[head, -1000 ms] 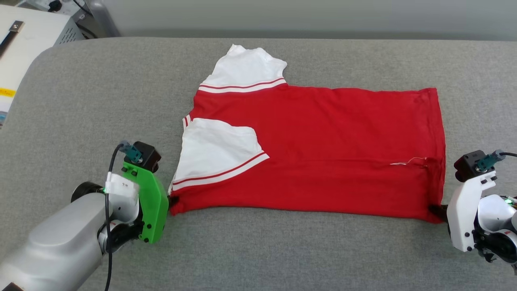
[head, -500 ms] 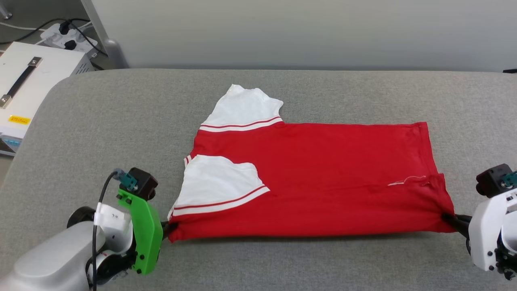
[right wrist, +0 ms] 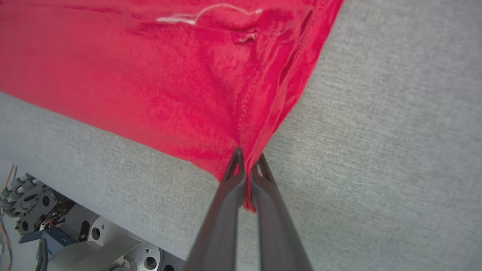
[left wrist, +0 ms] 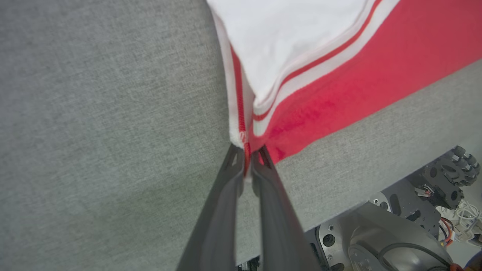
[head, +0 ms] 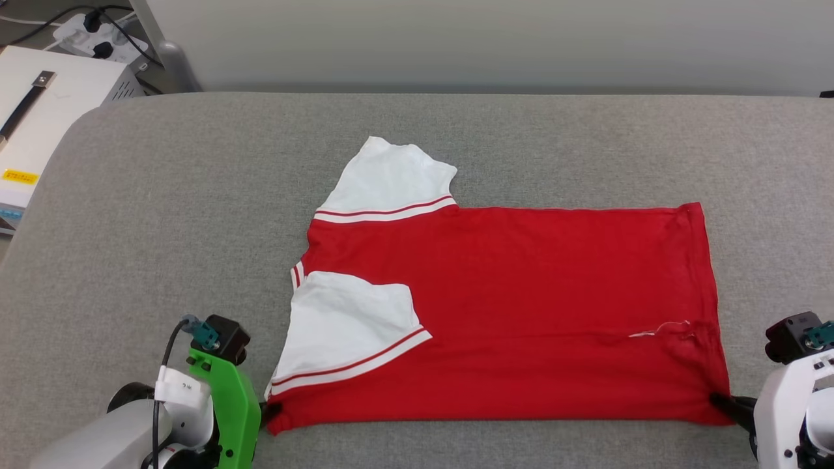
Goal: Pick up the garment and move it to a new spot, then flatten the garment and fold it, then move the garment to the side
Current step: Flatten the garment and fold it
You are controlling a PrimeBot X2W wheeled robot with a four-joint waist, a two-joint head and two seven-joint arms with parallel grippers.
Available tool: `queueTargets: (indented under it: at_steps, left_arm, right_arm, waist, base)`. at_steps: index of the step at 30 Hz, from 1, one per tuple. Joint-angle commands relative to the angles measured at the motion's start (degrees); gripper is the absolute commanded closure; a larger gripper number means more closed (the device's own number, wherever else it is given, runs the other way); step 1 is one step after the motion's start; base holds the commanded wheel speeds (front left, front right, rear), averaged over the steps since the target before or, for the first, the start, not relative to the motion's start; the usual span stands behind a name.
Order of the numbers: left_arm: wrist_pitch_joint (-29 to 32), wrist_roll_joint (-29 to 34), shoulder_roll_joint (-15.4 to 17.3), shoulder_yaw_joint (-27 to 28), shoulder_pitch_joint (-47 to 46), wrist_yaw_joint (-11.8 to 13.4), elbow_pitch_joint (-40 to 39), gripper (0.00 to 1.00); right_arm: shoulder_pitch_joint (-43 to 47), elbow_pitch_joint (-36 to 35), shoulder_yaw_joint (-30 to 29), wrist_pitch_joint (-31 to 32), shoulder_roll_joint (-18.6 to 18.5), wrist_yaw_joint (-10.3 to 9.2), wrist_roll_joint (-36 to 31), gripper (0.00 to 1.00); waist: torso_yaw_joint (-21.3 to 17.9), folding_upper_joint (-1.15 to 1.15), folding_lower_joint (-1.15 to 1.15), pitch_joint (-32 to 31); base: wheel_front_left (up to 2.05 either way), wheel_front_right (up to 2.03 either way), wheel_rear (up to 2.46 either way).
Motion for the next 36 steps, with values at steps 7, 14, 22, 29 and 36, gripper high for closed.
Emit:
queueTargets:
  at_steps: [7,14,22,29,36]
  left_arm:
    - [-1.33,-0.82,-2.10,0.27,0.87,-0.84,4.29,0.91]
    - [-5.26,0.79,-0.09,2.83,-1.64,0.34,3.42,0.00]
    - [-10.03,3.99,3.82,8.05,-8.68,3.28,-0.33,0.00]
    - [-11.46,8.56,1.47,11.11,-20.02,3.60,2.18,0.00]
    - [-9.63,10.71,-3.29,12.18,-31.46,-0.32,7.88,0.00]
  right_arm:
    - [2.74,2.53,-2.21,-0.14,2.63,-0.05,-1.84,0.67]
    - [3.98,0.36,-6.25,-6.09,3.14,-0.05,-4.99,0.00]
    - [3.95,-4.90,-15.63,-17.11,6.78,-0.05,-12.68,0.00]
    - [3.32,-10.91,-24.11,-26.48,16.30,-0.05,-21.99,0.00]
    - [1.48,-14.82,-24.76,-28.78,21.16,-0.05,-26.03,0.00]
  waist:
    - [0.63,0.00,0.00,0.73]
    - [0.95,0.00,0.00,-1.44]
    - [-0.49,0.00,0.00,-0.98]
    - [-2.88,0.00,0.00,4.67]
    - [-5.92,0.00,0.00,11.05]
  base:
    - [0.00,0.00,0.00]
    - [0.00,0.00,0.00]
    - [0.00,0.00,0.00]
    - [0.00,0.00,0.00]
    - [0.00,0.00,0.00]
